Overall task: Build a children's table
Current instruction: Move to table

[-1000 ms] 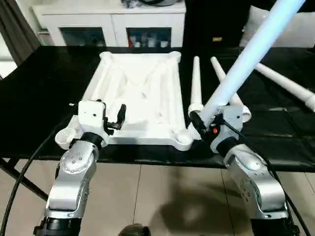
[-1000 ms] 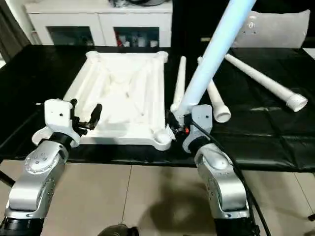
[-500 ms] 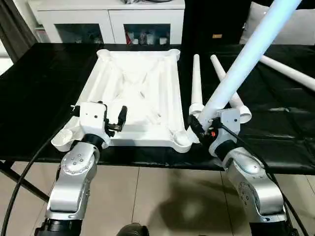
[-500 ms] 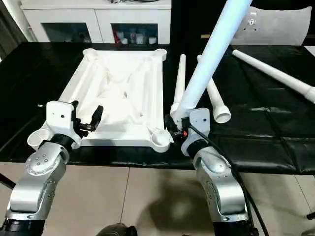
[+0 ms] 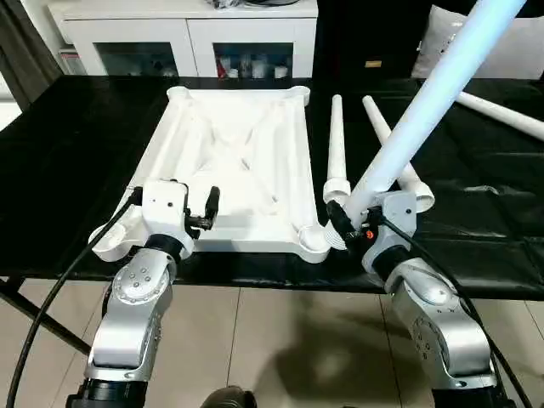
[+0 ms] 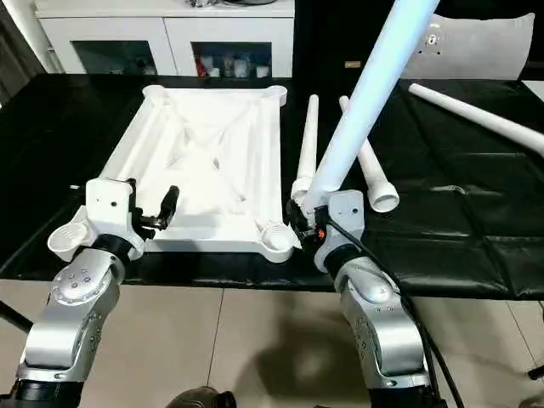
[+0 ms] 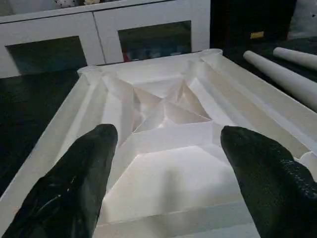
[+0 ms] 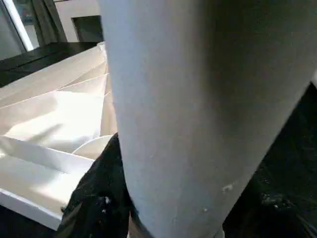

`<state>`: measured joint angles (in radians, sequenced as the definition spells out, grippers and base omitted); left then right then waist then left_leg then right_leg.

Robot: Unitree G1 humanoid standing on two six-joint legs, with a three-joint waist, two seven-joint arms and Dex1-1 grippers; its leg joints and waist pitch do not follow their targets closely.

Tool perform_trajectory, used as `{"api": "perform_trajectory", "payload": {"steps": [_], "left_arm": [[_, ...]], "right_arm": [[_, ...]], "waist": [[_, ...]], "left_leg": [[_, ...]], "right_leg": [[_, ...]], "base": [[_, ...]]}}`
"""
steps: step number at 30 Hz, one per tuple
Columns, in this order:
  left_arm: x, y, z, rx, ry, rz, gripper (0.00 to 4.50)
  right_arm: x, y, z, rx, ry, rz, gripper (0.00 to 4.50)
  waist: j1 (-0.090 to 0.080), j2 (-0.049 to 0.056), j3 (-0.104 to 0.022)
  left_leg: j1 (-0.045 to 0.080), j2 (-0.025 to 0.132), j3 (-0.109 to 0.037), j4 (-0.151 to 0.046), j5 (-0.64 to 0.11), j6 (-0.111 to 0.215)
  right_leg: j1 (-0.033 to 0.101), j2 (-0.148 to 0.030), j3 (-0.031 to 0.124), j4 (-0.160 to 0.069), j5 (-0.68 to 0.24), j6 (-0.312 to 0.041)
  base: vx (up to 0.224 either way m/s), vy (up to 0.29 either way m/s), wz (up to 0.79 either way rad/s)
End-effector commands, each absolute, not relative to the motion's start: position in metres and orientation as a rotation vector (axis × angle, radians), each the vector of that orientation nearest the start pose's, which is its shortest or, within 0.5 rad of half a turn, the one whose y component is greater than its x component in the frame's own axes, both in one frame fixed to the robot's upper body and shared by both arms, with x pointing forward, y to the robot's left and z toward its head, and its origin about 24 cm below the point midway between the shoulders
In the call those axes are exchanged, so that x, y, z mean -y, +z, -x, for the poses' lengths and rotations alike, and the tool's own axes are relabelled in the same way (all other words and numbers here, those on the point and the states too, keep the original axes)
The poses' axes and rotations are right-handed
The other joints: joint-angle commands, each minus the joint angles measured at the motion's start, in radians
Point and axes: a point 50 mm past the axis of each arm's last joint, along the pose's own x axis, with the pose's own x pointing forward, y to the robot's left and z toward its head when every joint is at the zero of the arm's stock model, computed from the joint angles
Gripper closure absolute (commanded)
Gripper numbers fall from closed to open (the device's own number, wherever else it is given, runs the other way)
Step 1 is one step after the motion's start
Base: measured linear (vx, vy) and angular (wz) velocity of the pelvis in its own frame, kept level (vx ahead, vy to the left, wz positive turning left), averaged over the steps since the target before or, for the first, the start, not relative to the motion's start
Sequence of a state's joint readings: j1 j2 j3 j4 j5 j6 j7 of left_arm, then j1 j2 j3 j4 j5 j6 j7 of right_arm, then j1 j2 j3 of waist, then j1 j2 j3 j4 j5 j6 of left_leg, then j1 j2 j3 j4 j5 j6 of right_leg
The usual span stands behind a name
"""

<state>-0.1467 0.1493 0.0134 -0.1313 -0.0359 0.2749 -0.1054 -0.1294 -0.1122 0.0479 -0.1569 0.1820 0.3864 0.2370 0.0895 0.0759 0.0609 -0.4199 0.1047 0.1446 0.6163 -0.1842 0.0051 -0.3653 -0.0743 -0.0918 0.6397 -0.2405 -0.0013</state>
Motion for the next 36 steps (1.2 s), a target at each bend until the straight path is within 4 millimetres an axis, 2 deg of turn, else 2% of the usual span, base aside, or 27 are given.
{"api": "perform_trajectory", "payload": {"steps": [1,2,6,13,16,17,22,27,31,33,34,35,36], "left_arm": [[-0.165,0.088,-0.280,0.009,-0.118,-0.121,0.64],[-0.165,0.089,-0.280,0.012,-0.123,-0.126,0.64],[-0.164,0.090,-0.281,0.015,-0.126,-0.125,0.64],[-0.160,0.089,-0.282,0.009,-0.153,-0.115,0.64],[-0.158,0.088,-0.281,0.007,-0.171,-0.109,0.64],[-0.157,0.081,-0.278,-0.012,-0.204,-0.101,0.64],[-0.158,0.073,-0.273,-0.034,-0.222,-0.097,0.64],[-0.151,0.076,-0.270,0.000,-0.289,-0.095,0.64],[-0.148,0.079,-0.270,0.016,-0.318,-0.096,0.64],[-0.148,0.079,-0.269,0.018,-0.321,-0.099,0.64],[-0.148,0.080,-0.270,0.017,-0.320,-0.103,0.64],[-0.148,0.080,-0.270,0.018,-0.318,-0.104,0.64],[-0.148,0.080,-0.270,0.018,-0.314,-0.105,0.64]], "right_arm": [[0.129,0.082,-0.274,-0.077,0.370,-0.067,2.60],[0.128,0.083,-0.274,-0.072,0.376,-0.070,2.60],[0.126,0.083,-0.274,-0.071,0.380,-0.071,2.60],[0.125,0.085,-0.276,-0.068,0.387,-0.067,2.60],[0.126,0.086,-0.277,-0.065,0.388,-0.060,2.60],[0.128,0.087,-0.278,-0.053,0.382,-0.041,2.60],[0.131,0.087,-0.279,-0.056,0.381,-0.023,2.60],[0.134,0.089,-0.282,-0.050,0.384,-0.016,2.60],[0.134,0.090,-0.283,-0.044,0.391,-0.015,2.60],[0.134,0.090,-0.283,-0.043,0.397,-0.022,2.60],[0.133,0.089,-0.283,-0.055,0.405,-0.025,2.60],[0.133,0.088,-0.284,-0.055,0.407,-0.016,2.60],[0.133,0.089,-0.284,-0.054,0.407,-0.015,2.60]], "waist": [[0.002,-0.008,-0.063],[0.003,-0.009,-0.064],[0.004,-0.011,-0.065],[0.004,-0.010,-0.063],[0.003,-0.011,-0.064],[0.004,-0.009,-0.064],[0.001,-0.013,-0.067],[0.002,-0.016,-0.063],[0.002,-0.018,-0.063],[0.003,-0.023,-0.064],[0.009,-0.028,-0.065],[0.021,-0.040,-0.064],[0.047,-0.044,-0.061]], "left_leg": [[0.027,0.132,-0.063,-0.096,-0.294,-0.013],[0.027,0.131,-0.062,-0.095,-0.275,-0.002],[0.026,0.132,-0.061,-0.093,-0.260,0.013],[0.028,0.132,-0.061,-0.094,-0.287,0.000],[0.028,0.131,-0.060,-0.094,-0.279,-0.001],[0.028,0.132,-0.060,-0.093,-0.268,0.002],[0.027,0.130,-0.057,-0.090,-0.243,0.017],[0.030,0.133,-0.057,-0.094,-0.284,0.010],[0.029,0.132,-0.056,-0.094,-0.285,0.005],[0.025,0.128,-0.050,-0.091,-0.267,0.017],[0.018,0.120,-0.043,-0.080,-0.233,0.051],[0.051,0.116,0.000,-0.035,-0.221,-0.002],[0.034,0.115,0.000,-0.005,-0.198,-0.022]], "right_leg": [[0.024,-0.119,0.080,-0.083,-0.084,-0.170],[0.026,-0.120,0.079,-0.081,-0.056,-0.175],[0.027,-0.119,0.078,-0.078,-0.038,-0.184],[0.025,-0.119,0.079,-0.082,-0.096,-0.178],[0.025,-0.118,0.078,-0.081,-0.079,-0.178],[0.025,-0.119,0.079,-0.081,-0.065,-0.179],[0.029,-0.118,0.078,-0.076,-0.022,-0.183],[0.026,-0.117,0.078,-0.081,-0.080,-0.186],[0.025,-0.120,0.079,-0.082,-0.100,-0.183],[0.028,-0.126,0.083,-0.084,-0.088,-0.184],[0.035,-0.147,0.091,-0.089,-0.079,-0.196],[0.009,-0.148,0.152,-0.120,-0.148,-0.167],[0.029,-0.176,0.207,-0.141,-0.266,-0.143]], "base": [[0.000,0.000,0.00],[0.000,0.000,0.00],[0.000,0.000,0.00],[0.000,0.000,0.00],[0.000,0.000,0.00],[0.000,0.000,0.00],[0.000,0.000,0.00],[0.000,0.000,0.00],[0.000,0.000,0.00],[0.000,0.000,0.00],[0.000,0.000,0.00],[0.000,0.000,0.00],[0.008,0.030,-0.29]]}}
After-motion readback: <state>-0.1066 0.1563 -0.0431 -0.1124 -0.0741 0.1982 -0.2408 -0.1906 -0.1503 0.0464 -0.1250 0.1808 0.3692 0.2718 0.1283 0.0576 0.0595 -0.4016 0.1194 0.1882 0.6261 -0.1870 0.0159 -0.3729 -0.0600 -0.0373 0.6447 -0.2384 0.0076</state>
